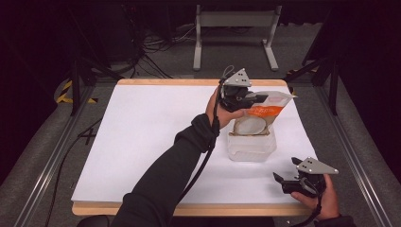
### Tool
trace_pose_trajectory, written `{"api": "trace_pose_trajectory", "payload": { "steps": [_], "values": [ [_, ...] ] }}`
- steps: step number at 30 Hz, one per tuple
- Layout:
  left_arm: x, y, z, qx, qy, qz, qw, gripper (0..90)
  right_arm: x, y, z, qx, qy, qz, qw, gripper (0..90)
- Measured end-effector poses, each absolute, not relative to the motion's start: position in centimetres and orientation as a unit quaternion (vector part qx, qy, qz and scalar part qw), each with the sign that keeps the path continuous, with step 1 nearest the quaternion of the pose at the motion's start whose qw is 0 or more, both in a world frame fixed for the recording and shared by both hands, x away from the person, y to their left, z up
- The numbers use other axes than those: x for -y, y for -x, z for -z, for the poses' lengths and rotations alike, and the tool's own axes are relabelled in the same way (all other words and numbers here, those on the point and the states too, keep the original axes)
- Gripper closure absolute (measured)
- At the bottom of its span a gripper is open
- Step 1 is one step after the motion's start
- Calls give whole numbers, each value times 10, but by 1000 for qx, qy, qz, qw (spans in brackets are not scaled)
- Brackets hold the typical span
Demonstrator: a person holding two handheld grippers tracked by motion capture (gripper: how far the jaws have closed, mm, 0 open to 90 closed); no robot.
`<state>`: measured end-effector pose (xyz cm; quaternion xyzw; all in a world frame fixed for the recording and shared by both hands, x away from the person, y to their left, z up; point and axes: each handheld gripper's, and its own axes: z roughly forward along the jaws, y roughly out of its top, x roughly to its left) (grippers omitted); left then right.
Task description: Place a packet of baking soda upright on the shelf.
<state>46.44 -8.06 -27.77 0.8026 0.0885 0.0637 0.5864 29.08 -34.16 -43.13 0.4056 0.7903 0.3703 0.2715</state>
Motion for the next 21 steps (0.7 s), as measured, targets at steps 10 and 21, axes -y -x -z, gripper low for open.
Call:
{"api": "trace_pose_trajectory", "payload": {
  "steps": [10,21],
  "values": [
    [82,-461,301,-94,-801,-57,588,898,340,-291,432,-793,-404,-368,270,128],
    [71,-465,326,-111,-790,-21,602,898,339,-292,433,-796,-403,-363,268,128]
  ]
}}
